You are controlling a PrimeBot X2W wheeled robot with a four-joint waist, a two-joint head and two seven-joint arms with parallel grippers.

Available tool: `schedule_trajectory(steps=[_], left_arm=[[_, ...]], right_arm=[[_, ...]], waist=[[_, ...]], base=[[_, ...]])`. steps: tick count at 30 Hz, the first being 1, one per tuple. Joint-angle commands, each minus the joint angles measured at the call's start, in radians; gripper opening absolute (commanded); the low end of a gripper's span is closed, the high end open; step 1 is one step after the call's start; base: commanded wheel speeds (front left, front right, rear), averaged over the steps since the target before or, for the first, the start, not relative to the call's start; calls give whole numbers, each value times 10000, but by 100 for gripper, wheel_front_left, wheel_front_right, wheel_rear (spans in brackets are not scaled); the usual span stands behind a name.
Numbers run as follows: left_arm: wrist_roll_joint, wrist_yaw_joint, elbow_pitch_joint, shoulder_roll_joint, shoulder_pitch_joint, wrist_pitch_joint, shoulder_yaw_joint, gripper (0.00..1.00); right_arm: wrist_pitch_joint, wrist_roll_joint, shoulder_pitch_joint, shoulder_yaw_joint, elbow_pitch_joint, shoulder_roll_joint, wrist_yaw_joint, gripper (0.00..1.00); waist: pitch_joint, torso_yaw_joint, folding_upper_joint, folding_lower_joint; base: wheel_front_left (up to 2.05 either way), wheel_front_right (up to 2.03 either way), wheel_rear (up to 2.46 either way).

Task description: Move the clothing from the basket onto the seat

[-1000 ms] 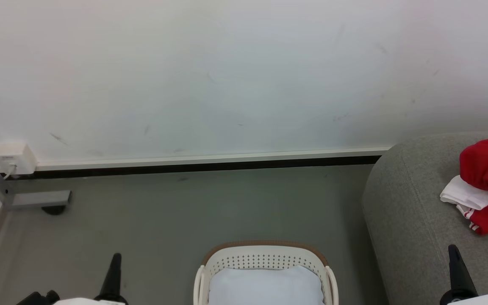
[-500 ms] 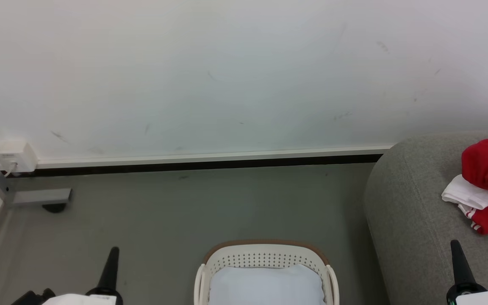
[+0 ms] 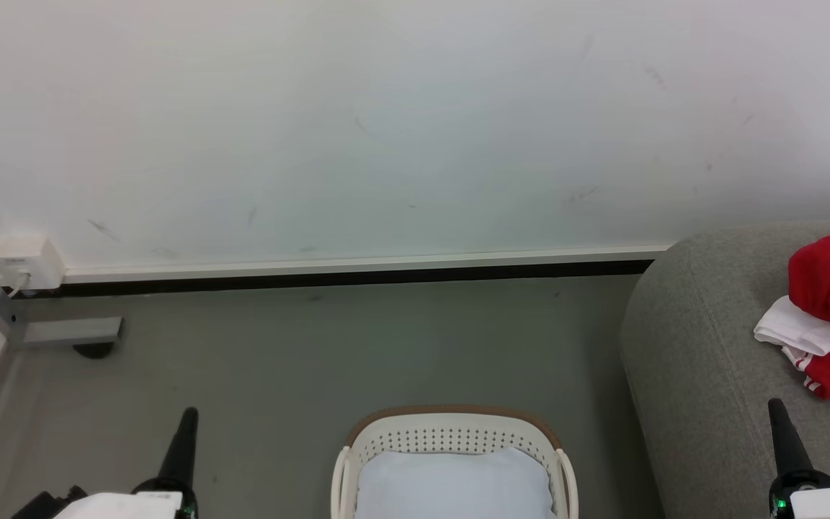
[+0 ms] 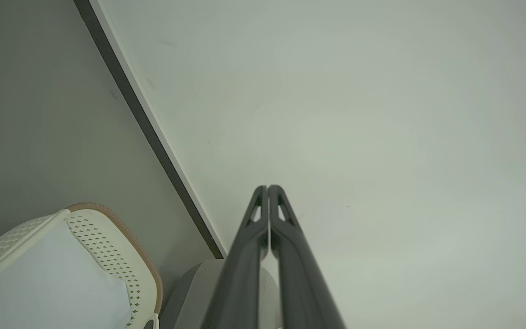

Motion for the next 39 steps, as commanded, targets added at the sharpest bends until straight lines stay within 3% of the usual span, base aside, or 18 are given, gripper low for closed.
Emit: schedule_trajectory(steps=[1, 39], left_arm=[[-319, -38, -96, 33, -176, 78, 63, 0], [-2680, -200, -224, 0, -397, 745, 397, 0]], right_arm=[[81, 280, -175, -40, -75, -102, -14, 0], [748, 2945, -397, -203, -142, -110, -21, 0]], waist=[[6, 4, 0, 0], [150, 80, 0, 0]], base=[[0, 0, 0], [0, 0, 0]])
